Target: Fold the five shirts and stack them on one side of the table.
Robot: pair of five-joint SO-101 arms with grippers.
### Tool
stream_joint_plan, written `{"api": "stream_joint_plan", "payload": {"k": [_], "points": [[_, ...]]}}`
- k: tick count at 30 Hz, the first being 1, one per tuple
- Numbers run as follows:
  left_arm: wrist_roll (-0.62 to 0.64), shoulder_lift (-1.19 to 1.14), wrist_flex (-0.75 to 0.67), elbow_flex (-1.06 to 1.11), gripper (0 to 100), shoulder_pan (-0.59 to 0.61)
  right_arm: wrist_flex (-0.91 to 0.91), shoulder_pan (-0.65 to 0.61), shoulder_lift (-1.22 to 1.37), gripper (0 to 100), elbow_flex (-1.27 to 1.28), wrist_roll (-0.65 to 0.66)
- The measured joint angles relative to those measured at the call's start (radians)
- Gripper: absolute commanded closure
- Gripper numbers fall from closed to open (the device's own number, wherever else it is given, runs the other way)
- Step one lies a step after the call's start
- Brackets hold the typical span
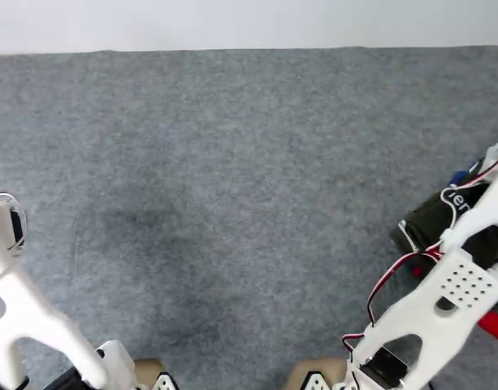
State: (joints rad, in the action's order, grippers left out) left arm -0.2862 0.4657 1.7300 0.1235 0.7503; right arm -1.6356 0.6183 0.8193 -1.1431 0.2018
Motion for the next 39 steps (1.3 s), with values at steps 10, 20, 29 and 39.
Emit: {"api": "stream_joint_plan", "payload": {"k": [10, 20, 29, 39], "points": [[0.0, 0.0, 0.0, 0.0, 99, 0.0, 0.14, -0.034, 0.176, 98.8, -0.037, 0.0], [0.0, 0.0, 0.0, 0.0, 99, 0.0, -0.068, -0.104, 0.196, 98.8, -0.407, 0.0], [0.0, 0.0, 0.0, 0.0, 99, 0.0, -0.118, -0.123, 0.141, 98.8, -0.351, 0.0], [0.0, 0.0, 0.0, 0.0, 99, 0.0, -0.118, -0.123, -0.167, 98.8, 0.161, 0.0]]}}
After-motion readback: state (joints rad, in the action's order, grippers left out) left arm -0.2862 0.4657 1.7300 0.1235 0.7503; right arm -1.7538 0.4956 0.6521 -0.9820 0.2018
